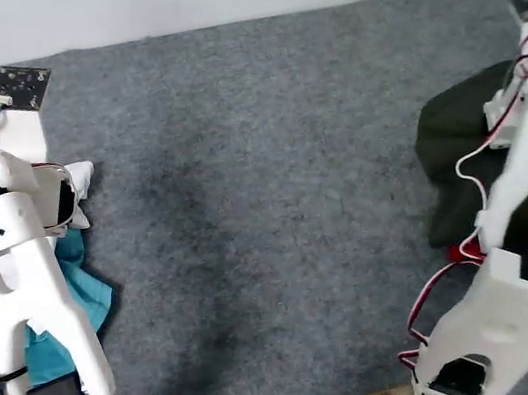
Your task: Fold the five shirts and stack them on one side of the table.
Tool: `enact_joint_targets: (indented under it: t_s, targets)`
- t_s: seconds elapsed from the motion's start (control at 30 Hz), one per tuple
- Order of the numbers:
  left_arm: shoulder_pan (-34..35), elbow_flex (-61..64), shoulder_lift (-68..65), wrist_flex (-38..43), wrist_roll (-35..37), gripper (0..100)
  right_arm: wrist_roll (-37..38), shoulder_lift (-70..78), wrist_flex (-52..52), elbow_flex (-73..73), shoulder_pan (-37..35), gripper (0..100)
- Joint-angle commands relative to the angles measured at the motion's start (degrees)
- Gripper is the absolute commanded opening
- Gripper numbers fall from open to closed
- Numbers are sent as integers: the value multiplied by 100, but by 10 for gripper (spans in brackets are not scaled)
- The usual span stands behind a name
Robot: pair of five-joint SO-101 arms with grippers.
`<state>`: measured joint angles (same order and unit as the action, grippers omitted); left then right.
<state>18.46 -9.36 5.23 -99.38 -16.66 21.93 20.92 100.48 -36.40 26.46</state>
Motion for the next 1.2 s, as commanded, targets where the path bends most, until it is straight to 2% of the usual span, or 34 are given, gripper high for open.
enact_joint_targets:
  t_s: [0.0, 0.27, 0.33, 0.43, 0.5, 0.87, 0.93, 1.07, 1.17]
  targets:
    - [44, -13, 316, -114, 0, 14, 202, 4, 224, -53, 312, 9]
    - [44, -13, 316, -114, 0, 14, 1064, 356, -13, -53, 673, 13]
    - [44, -13, 316, -114, 0, 14, 1248, 462, -13, -53, 708, 74]
    - [44, -13, 316, -114, 0, 14, 1108, 541, -22, -70, 813, 217]
    - [44, -13, 316, -114, 0, 14, 949, 488, -13, -158, 901, 244]
    - [44, -13, 316, -114, 0, 14, 888, 22, 198, -527, 884, 240]
    - [44, -13, 316, -114, 0, 14, 888, 189, 145, -536, 840, 189]
    - [44, -13, 422, -114, 0, 14, 923, 646, -321, -545, 892, 0]
    - [9, -13, 765, -114, 0, 14, 923, 892, -418, -563, 1112, 38]
